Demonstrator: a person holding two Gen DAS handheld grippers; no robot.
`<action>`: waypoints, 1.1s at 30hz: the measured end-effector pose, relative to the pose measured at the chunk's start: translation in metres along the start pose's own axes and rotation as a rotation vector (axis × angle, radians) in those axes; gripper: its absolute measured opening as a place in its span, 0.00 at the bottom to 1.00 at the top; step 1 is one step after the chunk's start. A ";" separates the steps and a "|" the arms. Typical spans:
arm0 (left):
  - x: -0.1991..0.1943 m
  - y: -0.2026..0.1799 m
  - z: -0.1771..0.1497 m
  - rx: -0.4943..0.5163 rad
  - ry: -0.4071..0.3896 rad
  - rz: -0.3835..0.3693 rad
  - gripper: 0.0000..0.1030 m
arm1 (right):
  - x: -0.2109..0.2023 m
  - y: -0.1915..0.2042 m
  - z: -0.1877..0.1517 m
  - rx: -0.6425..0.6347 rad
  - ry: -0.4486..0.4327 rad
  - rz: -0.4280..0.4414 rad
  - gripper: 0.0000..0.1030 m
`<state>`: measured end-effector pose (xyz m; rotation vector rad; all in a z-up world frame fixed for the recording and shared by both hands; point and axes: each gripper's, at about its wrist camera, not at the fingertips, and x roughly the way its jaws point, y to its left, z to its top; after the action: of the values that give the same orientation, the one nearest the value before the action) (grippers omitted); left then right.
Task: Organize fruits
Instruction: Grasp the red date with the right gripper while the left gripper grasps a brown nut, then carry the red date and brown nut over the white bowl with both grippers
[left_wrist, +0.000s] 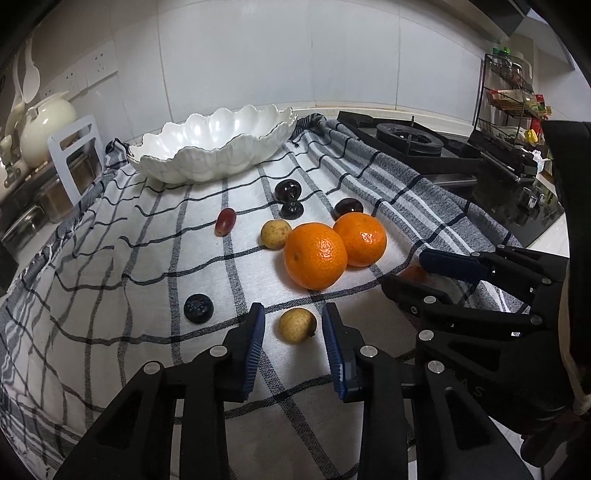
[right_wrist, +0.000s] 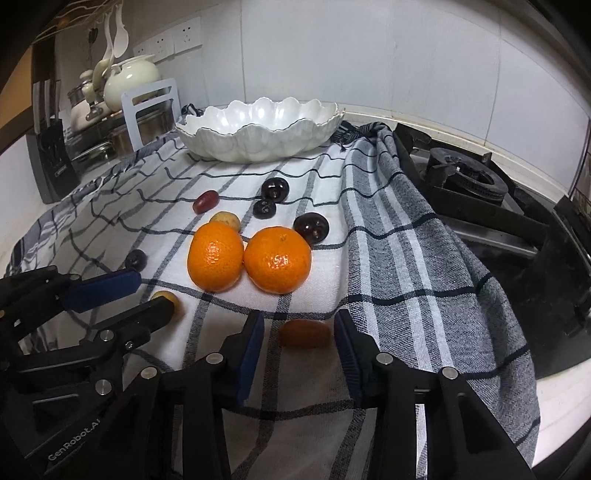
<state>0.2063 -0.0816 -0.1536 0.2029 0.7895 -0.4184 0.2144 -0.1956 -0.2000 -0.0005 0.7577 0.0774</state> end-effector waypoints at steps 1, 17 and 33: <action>0.001 0.000 0.000 -0.005 0.006 -0.004 0.29 | 0.000 0.001 0.000 -0.006 -0.001 0.001 0.37; 0.005 0.005 -0.001 -0.073 0.010 -0.038 0.22 | 0.001 0.001 -0.003 -0.003 0.015 0.014 0.27; -0.034 0.028 0.029 -0.120 -0.094 -0.023 0.22 | -0.035 0.009 0.037 -0.021 -0.091 0.039 0.27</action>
<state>0.2164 -0.0560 -0.1084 0.0616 0.7229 -0.3984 0.2141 -0.1878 -0.1493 -0.0018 0.6661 0.1219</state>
